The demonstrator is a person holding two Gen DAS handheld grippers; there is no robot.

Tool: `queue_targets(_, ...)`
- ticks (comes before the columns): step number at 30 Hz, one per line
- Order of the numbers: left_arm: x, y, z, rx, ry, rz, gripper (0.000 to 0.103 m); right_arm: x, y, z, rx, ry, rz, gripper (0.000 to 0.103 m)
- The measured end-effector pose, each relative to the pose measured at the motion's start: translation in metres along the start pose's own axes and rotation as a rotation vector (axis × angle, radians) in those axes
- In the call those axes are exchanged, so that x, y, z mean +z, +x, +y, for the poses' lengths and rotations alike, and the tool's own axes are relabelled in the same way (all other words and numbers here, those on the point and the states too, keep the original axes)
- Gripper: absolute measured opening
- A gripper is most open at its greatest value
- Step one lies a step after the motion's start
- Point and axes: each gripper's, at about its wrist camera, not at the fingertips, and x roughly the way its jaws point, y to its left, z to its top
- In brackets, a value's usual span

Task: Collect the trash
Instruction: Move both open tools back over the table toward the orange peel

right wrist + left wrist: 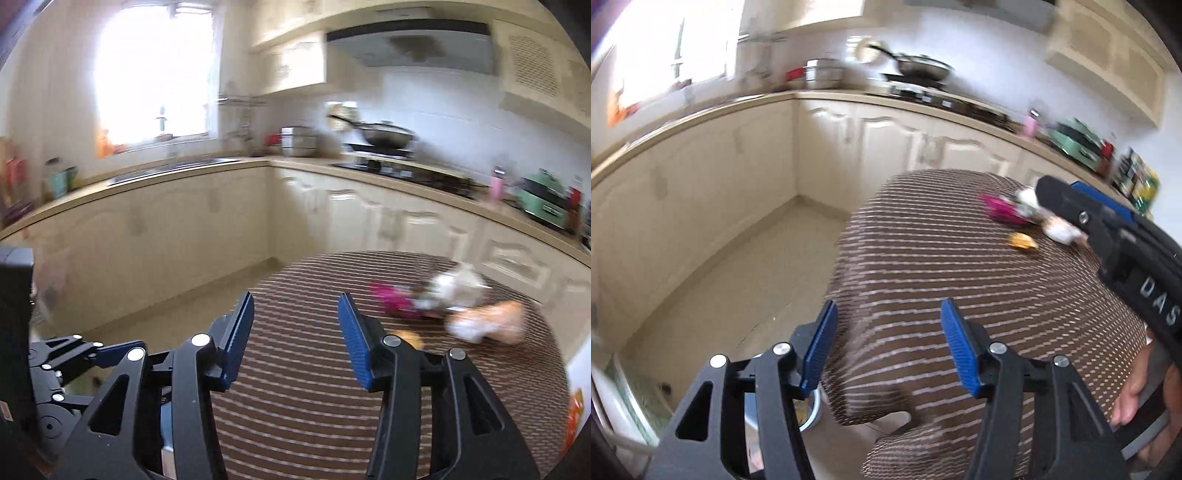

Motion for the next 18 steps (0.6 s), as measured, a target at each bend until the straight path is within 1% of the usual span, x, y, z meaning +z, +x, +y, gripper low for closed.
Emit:
queue_targets(2,0.01,0.012,-0.031,-0.036,0.048,0.008,0.058,-0.003,-0.004,-0.032,-0.056,0.035,0.002,0.047)
queue_targets(4,0.016,0.024,-0.056,-0.066,0.071,0.017,0.058,-0.009,-0.007,-0.07,-0.12,0.087,0.012,0.049)
queue_targets(7,0.026,0.047,-0.086,-0.1,0.112,0.032,0.058,-0.018,-0.007,-0.109,-0.185,0.138,0.028,0.052)
queue_targets(8,0.03,0.057,-0.1,-0.11,0.134,0.048,0.058,-0.02,-0.006,-0.119,-0.202,0.151,0.034,0.052)
queue_targets(11,0.035,0.082,-0.129,-0.137,0.19,0.08,0.058,-0.031,-0.002,-0.15,-0.245,0.192,0.057,0.056)
queue_targets(13,0.035,0.094,-0.148,-0.146,0.222,0.102,0.058,-0.035,0.002,-0.164,-0.256,0.212,0.066,0.06)
queue_targets(15,0.041,0.111,-0.162,-0.133,0.252,0.117,0.058,-0.04,0.004,-0.178,-0.262,0.236,0.08,0.063)
queue_targets(18,0.05,0.136,-0.176,-0.127,0.275,0.14,0.058,-0.045,0.014,-0.202,-0.263,0.27,0.101,0.063)
